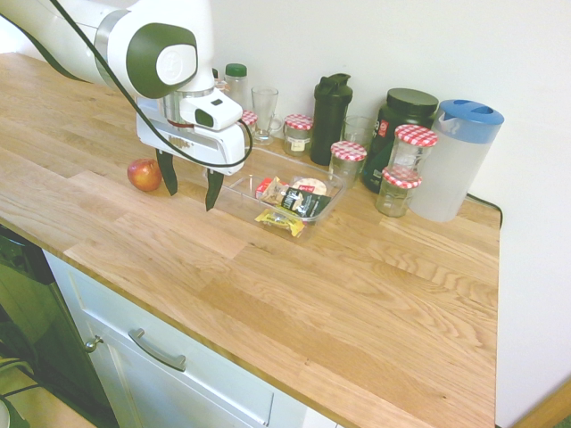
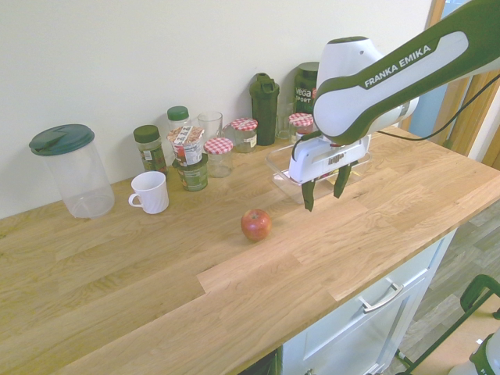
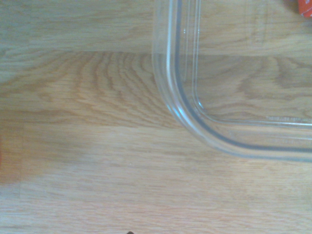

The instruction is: Put the apple into the container

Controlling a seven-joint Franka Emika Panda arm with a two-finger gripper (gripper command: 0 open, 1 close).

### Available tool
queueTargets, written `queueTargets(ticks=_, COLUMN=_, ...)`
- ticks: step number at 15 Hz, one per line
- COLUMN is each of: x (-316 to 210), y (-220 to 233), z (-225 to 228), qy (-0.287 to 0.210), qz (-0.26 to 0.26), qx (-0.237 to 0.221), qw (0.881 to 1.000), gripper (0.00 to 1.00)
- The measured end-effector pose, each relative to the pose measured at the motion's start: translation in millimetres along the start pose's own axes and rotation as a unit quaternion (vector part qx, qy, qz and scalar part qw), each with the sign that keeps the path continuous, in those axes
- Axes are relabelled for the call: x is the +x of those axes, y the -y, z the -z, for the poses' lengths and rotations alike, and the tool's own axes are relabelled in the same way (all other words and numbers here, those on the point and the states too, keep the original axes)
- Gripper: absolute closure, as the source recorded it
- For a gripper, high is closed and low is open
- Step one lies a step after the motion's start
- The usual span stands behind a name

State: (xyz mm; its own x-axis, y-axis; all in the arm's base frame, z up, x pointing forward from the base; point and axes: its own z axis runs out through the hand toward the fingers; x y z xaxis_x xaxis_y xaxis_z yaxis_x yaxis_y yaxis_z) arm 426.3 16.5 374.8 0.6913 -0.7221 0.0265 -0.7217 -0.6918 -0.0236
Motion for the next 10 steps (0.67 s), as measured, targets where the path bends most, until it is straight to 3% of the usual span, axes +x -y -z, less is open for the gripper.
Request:
queueTargets(ticks=4, x=0, y=15, z=17, qy=-0.012, qz=0.019, qx=0.011, qw=1.000, gripper=0.00)
queueTargets(ticks=10, x=-106, y=117, z=51, qy=-0.028, qz=0.162, qx=0.013, qw=0.986, gripper=0.00)
